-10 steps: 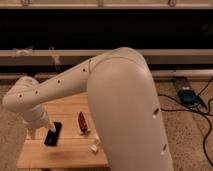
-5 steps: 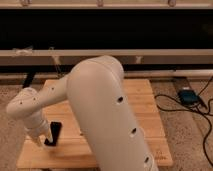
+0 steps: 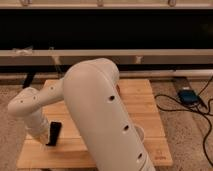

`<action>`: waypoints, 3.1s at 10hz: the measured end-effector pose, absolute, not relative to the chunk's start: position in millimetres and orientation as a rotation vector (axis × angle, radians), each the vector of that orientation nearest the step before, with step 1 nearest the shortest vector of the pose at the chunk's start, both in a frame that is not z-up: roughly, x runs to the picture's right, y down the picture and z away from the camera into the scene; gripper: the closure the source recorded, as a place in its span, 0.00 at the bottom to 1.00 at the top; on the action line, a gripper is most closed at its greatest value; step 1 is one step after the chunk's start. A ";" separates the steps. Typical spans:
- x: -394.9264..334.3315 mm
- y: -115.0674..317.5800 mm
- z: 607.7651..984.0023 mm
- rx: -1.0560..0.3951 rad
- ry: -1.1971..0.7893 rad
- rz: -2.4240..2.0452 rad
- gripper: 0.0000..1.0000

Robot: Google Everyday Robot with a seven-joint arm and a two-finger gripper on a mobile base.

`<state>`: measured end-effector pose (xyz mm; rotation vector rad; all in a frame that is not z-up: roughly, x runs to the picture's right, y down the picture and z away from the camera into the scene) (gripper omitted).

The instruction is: Push the eraser across the table

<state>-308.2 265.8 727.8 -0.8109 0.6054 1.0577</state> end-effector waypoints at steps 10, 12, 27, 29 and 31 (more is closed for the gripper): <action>-312.6 287.3 731.4 -0.765 0.549 0.933 0.94; -313.4 290.6 731.1 -0.749 0.508 0.914 0.94; -297.3 249.0 796.8 -0.671 0.509 0.937 0.94; -287.8 232.1 815.2 -0.651 0.522 0.966 0.94; -276.3 217.3 834.2 -0.627 0.536 0.986 0.94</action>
